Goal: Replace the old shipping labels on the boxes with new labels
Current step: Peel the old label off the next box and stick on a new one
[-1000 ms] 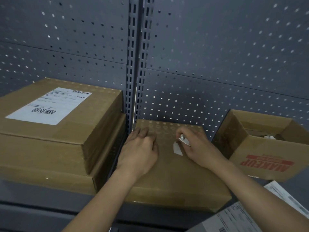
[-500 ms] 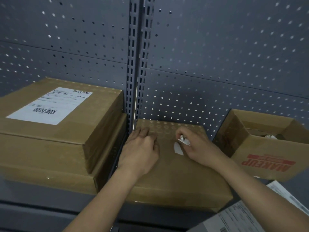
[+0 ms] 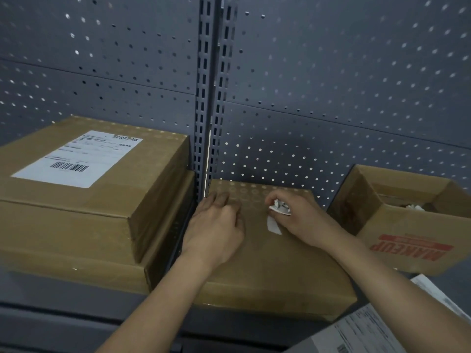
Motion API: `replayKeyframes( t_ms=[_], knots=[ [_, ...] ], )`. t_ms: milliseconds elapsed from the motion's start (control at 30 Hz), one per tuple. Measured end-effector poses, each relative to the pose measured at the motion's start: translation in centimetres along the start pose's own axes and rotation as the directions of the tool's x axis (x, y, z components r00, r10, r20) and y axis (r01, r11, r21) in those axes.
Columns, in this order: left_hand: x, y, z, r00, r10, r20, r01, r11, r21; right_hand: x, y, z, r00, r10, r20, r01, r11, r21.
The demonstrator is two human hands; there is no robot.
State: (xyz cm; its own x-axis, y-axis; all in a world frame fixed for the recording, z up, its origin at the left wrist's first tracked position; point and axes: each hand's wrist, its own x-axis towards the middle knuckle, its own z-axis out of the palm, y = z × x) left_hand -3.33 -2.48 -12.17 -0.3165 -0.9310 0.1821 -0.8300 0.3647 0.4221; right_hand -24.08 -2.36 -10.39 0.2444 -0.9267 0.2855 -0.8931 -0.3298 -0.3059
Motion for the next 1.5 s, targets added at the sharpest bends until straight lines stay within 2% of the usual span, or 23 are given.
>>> replayKeyframes(
  t_ms=[67,333,600,733,833,933,1033,1200,1333,1500],
  knots=[
    [0.0,0.0,0.0,1.000,0.005,0.001,-0.005,1.000,0.002,-0.1,0.0,0.1,1.000,-0.002,0.007,0.002,1.000,-0.013],
    [-0.1,0.1,-0.1,1.000,0.003,-0.005,-0.003,1.000,-0.001,-1.0,-0.5,-0.7,0.999,0.012,0.035,-0.018,0.981,0.191],
    [-0.2,0.2,-0.2,1.000,-0.001,-0.013,0.001,1.000,-0.003,-1.7,-0.5,-1.7,0.994,0.042,0.096,-0.077,0.911,0.406],
    [-0.2,0.2,-0.2,1.000,-0.003,-0.010,0.003,1.000,-0.004,-1.4,-0.6,-1.8,0.993,0.011,0.114,-0.047,0.948,0.316],
    [-0.1,0.2,-0.2,1.000,-0.009,-0.004,0.009,1.000,-0.004,-1.2,-0.9,-1.5,0.978,0.019,0.209,-0.073,0.964,0.256],
    [-0.1,0.2,-0.2,1.000,-0.009,-0.005,0.009,1.000,-0.004,-1.6,-1.1,-1.1,0.983,0.062,0.171,-0.103,0.964,0.244],
    [-0.2,0.2,-0.3,1.000,-0.006,-0.005,0.006,1.000,-0.006,-2.0,-1.4,-1.1,0.990,0.059,0.128,-0.093,0.954,0.283],
    [-0.2,0.2,-0.4,1.000,-0.008,-0.003,0.008,1.000,-0.015,-2.6,-1.1,-1.7,0.987,0.028,0.158,-0.083,0.931,0.356],
    [-0.2,0.2,-0.4,1.000,-0.006,-0.001,0.006,1.000,-0.014,-3.0,-0.6,-2.1,0.994,0.029,0.106,-0.070,0.911,0.407],
    [-0.3,0.2,-0.5,1.000,-0.004,0.003,0.004,1.000,-0.019,-3.5,-0.1,-3.4,0.995,0.068,0.074,-0.092,0.914,0.395]
  ],
)
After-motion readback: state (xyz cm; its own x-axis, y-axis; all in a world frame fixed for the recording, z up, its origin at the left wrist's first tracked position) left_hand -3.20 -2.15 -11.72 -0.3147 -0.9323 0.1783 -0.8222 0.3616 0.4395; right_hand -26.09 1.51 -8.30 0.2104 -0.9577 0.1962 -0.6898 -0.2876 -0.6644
